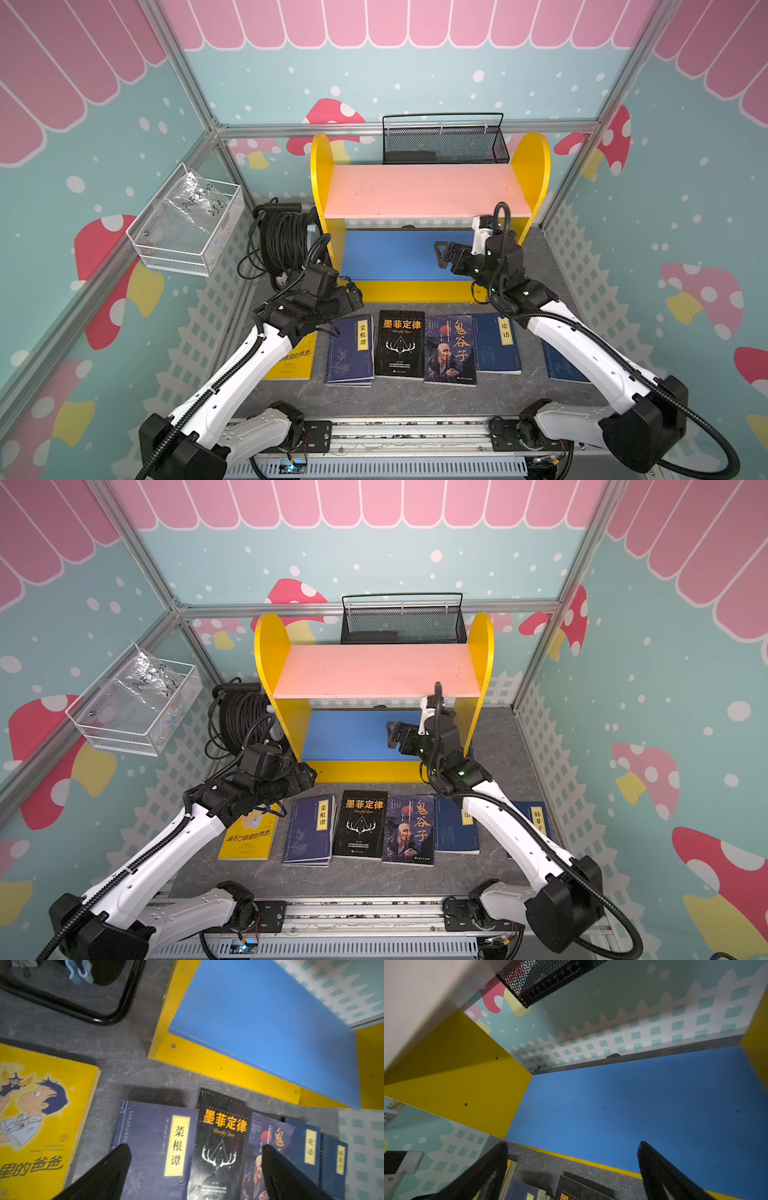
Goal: Stacking books/files
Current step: Pick up the book from the middle-left of the table.
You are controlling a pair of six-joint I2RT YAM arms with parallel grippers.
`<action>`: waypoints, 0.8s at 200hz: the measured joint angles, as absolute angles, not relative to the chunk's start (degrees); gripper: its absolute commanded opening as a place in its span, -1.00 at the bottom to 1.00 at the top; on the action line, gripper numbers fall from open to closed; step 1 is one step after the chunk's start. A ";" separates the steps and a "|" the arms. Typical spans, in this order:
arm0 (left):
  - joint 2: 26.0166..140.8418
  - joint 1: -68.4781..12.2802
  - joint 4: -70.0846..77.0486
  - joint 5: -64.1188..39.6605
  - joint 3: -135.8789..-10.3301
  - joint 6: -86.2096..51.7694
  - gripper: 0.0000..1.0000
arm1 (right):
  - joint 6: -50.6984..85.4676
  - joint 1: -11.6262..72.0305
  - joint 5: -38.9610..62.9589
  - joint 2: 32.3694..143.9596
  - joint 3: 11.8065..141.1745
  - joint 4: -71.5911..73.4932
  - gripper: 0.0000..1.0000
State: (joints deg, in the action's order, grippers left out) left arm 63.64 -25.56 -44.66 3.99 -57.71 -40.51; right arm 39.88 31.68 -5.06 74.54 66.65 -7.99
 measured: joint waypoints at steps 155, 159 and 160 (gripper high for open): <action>55.79 -17.45 -41.58 -5.10 -38.15 -45.19 1.00 | 37.15 41.69 -7.92 88.03 72.62 -11.81 0.98; 55.35 -17.26 -41.58 -5.19 -38.15 -45.43 1.00 | 36.95 41.69 -7.35 88.03 72.62 -11.77 0.98; 55.29 -17.21 -41.58 -5.19 -38.15 -45.50 1.00 | 36.93 41.71 -7.07 88.03 72.62 -11.75 0.98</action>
State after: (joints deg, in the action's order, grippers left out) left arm 55.29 -17.21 -41.58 -5.19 -38.15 -45.50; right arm 36.93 41.71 -7.07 88.03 72.62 -11.75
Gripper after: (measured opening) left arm 0.998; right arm 0.990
